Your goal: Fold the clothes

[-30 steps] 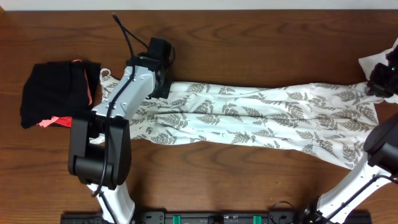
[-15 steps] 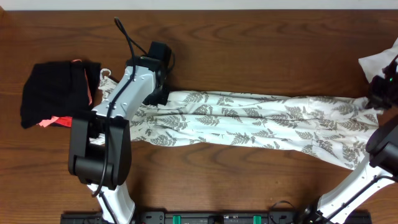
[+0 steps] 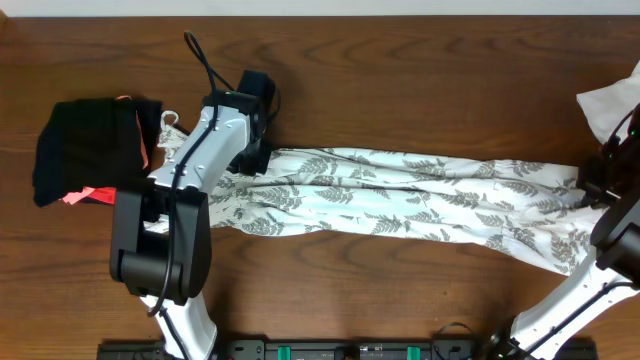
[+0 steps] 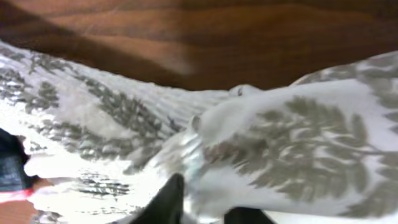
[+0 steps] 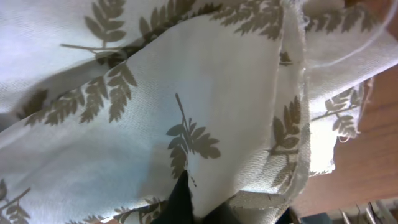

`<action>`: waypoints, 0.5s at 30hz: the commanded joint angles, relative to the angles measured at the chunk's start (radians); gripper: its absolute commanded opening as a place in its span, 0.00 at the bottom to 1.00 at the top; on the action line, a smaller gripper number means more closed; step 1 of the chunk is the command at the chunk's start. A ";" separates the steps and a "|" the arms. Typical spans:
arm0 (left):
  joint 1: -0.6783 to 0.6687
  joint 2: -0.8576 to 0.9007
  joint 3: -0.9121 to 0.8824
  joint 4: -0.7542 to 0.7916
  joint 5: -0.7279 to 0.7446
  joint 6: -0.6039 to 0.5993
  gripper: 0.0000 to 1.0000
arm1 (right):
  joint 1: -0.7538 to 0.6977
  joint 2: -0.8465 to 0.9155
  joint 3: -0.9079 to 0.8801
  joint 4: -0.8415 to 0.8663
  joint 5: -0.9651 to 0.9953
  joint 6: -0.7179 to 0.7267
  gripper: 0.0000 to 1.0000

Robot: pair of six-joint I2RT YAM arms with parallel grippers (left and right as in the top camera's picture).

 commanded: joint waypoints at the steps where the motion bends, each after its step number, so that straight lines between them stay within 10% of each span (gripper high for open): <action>1: 0.004 -0.008 0.008 -0.010 -0.024 -0.006 0.33 | -0.022 -0.022 -0.028 0.010 0.050 0.032 0.07; 5: 0.004 -0.008 0.008 -0.018 -0.024 -0.006 0.48 | -0.035 -0.023 -0.031 0.013 0.050 0.049 0.16; 15: 0.004 -0.008 0.008 0.040 -0.026 -0.005 0.49 | -0.089 -0.023 -0.025 0.012 0.046 0.101 0.19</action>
